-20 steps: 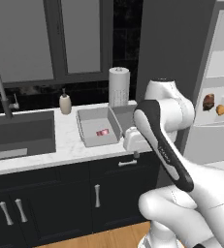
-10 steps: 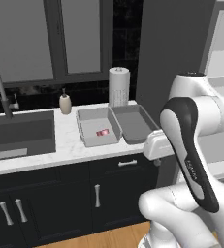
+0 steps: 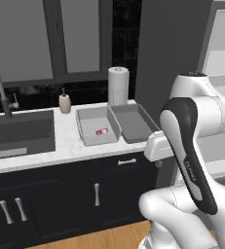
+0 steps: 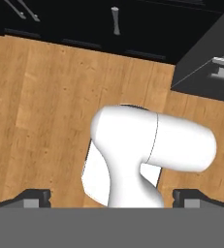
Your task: Place one potato and one steak in each tupperware on the nearby counter, to pack two identical lunches.
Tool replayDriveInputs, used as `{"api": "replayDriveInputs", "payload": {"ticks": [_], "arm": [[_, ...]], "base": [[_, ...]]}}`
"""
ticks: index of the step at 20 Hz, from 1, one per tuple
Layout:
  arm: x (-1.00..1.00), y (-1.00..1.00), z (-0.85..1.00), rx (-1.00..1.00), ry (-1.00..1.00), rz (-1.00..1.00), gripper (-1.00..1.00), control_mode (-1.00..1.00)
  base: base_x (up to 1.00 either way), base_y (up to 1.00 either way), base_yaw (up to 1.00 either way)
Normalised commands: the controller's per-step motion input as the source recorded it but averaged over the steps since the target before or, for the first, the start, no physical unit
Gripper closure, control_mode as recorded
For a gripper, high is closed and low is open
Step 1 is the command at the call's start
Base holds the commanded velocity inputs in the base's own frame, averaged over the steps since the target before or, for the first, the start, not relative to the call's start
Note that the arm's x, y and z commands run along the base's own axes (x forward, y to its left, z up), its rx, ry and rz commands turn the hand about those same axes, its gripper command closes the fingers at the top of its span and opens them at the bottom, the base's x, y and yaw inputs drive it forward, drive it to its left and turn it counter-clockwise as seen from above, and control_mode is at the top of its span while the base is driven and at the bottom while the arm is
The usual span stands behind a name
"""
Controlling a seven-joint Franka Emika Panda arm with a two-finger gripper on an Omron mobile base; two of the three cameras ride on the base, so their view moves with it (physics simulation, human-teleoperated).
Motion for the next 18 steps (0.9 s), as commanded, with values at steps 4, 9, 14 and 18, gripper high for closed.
{"api": "replayDriveInputs", "payload": {"ticks": [4,9,14,18], "arm": [[0.00,0.00,0.00,0.00,0.00,0.00,-1.00,1.00],[0.00,0.00,0.00,0.00,0.00,0.00,-1.00,1.00],[0.00,0.00,0.00,0.00,0.00,0.00,-1.00,1.00],[0.00,0.00,0.00,0.00,0.00,0.00,-1.00,1.00]], "base": [[-0.10,-0.20,-0.01],[0.15,-0.78,0.00],[0.10,-0.92,0.01],[0.20,-0.81,0.00]]}}
